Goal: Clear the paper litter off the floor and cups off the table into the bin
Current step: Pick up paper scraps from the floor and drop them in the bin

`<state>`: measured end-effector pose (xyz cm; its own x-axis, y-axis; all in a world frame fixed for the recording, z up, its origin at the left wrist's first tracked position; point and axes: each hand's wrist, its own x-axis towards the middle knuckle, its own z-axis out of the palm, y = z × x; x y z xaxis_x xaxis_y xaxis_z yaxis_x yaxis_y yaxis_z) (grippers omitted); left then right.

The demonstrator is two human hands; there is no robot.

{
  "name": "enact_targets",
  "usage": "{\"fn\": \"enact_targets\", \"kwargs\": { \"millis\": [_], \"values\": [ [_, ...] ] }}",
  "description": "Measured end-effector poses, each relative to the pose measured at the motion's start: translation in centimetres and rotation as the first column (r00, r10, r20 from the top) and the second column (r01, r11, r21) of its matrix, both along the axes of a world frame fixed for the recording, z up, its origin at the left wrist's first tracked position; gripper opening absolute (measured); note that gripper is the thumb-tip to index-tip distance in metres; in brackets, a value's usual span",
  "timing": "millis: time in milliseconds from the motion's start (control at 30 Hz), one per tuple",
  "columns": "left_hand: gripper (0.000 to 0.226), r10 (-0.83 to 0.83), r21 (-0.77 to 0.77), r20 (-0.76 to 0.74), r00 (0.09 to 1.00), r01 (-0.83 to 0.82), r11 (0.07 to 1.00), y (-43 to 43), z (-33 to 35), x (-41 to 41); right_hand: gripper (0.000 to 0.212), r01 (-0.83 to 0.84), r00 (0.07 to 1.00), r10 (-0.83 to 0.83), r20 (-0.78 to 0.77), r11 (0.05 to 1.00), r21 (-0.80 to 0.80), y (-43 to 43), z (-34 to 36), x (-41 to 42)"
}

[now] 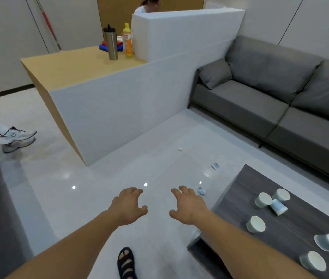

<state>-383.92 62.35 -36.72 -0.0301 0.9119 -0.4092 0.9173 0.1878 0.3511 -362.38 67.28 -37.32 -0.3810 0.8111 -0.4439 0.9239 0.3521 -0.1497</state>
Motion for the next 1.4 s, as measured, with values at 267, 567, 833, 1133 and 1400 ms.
{"fn": "enact_targets", "kwargs": {
  "millis": [267, 567, 833, 1133, 1400],
  "values": [
    [0.071, -0.202, -0.02, 0.016, 0.979, 0.202, 0.979, 18.3, 1.2, -3.8, 0.078, 0.197, 0.98, -0.198, -0.025, 0.98, -0.008, 13.2, 0.9, -3.4],
    [0.072, -0.399, -0.059, 0.053, 0.915, 0.402, 0.914, 37.0, -1.3, 0.6, 0.078, 0.401, 0.915, -0.403, 0.004, 0.909, -0.111, 27.5, -3.6, 1.1],
    [0.072, -0.504, -0.129, 0.007, 0.864, 0.501, 0.856, 53.5, -1.2, 5.5, 0.08, 0.513, 0.855, -0.518, -0.001, 0.846, -0.143, 41.2, -4.3, 6.4],
    [0.071, -0.699, -0.167, 0.116, 0.705, 0.708, 0.686, 68.4, -4.1, 12.6, 0.081, 0.705, 0.702, -0.71, 0.059, 0.68, -0.201, 50.2, -7.0, 9.8],
    [0.071, -0.887, -0.276, 0.141, 0.44, 0.878, 0.392, 83.5, -14.2, 15.6, 0.08, 0.892, 0.385, -0.917, 0.108, 0.34, -0.297, 57.9, -16.3, 8.3]
  ]
}}
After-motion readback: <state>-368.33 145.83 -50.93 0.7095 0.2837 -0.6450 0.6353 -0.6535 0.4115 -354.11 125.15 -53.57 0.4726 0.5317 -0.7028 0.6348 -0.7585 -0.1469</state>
